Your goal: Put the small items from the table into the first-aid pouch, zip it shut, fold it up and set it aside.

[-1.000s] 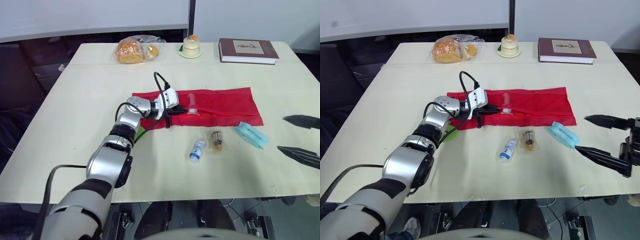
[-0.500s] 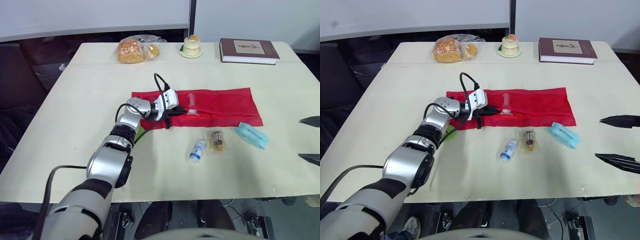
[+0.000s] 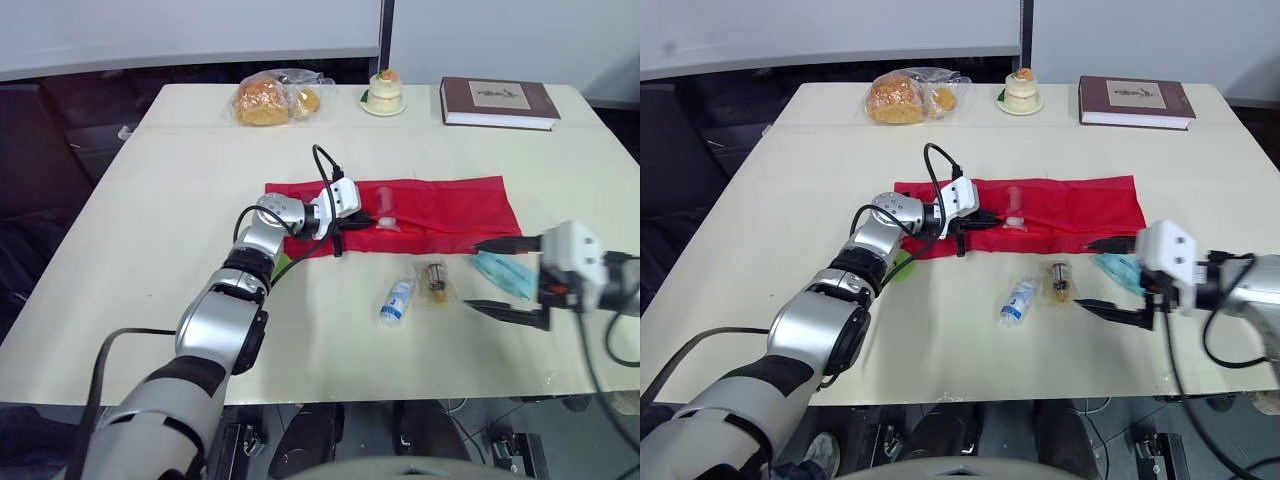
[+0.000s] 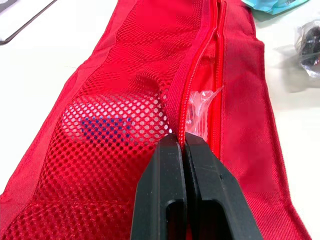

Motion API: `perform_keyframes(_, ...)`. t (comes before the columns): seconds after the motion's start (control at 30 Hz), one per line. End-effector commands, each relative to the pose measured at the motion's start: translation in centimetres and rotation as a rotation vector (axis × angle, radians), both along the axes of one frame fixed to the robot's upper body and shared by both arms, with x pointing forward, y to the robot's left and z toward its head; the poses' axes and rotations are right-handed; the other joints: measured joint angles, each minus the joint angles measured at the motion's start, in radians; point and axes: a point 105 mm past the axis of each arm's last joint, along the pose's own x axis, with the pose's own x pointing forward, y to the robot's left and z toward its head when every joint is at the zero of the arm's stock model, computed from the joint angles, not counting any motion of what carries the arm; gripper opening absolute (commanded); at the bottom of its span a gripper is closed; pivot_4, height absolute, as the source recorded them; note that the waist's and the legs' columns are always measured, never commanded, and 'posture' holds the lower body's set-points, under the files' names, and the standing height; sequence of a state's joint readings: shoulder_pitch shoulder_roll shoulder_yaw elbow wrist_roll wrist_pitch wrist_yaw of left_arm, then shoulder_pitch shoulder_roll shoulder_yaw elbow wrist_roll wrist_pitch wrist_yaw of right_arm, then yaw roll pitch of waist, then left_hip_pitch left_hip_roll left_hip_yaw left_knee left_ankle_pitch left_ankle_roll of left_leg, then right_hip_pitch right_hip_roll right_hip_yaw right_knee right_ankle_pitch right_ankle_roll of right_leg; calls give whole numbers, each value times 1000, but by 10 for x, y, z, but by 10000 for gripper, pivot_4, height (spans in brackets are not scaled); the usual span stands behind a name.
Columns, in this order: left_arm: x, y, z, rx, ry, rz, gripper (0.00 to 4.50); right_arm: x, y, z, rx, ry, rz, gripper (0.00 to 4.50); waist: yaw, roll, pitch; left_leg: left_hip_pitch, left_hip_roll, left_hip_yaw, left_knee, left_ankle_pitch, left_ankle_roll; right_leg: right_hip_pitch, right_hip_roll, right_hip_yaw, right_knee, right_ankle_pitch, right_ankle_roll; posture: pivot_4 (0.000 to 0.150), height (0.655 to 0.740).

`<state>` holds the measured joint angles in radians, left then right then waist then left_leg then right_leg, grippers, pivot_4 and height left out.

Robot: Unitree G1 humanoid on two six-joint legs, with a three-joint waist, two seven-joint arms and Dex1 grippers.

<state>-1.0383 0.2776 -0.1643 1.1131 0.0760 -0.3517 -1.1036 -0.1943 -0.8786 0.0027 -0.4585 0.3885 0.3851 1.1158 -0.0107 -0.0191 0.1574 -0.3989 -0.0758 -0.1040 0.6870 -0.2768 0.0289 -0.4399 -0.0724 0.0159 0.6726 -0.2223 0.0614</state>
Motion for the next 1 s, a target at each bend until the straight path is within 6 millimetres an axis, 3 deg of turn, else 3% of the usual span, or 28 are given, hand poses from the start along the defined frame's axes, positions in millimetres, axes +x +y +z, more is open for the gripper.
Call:
perform_keyframes(0.03,3,-4,16,-21,-57,-10,0,15,11,-3,-113,-108,60,44538,0,0,0,0,0,0,0,0,0,0,0,0,0,0,0,1500,7289)
perform_keyframes(0.27,3,-4,18,-22,-61,-9,0,33,42,-22,-242,-125,232,44538,-3,-1,1,-1,0,-1,-1,0,0,-1,0,-1,-1,0,0,1500,7289)
perform_keyframes(0.53,3,-2,17,-31,-59,-3,0,49,49,-35,-393,-148,341,44538,-4,-1,1,-1,-1,-1,0,0,0,-1,0,-1,0,0,0,1500,7289)
perform_keyframes(0.7,2,-2,15,-31,-58,-6,0,45,56,-41,-395,-112,389,44538,-3,-1,1,-1,-1,-1,-1,0,0,-2,0,0,0,0,0,1500,7289)
perform_keyframes(0.83,1,-4,16,-34,-56,-13,0,43,55,-47,-409,-91,401,32304,-3,-1,1,-1,-1,-1,-1,0,0,-2,0,0,0,0,0,1500,7289)
perform_keyframes(1.0,0,-6,15,-32,-55,-18,0,41,64,-42,-348,-89,383,7693,-3,-1,1,-1,-1,-1,-1,0,0,-2,0,0,0,0,0,1500,7289)
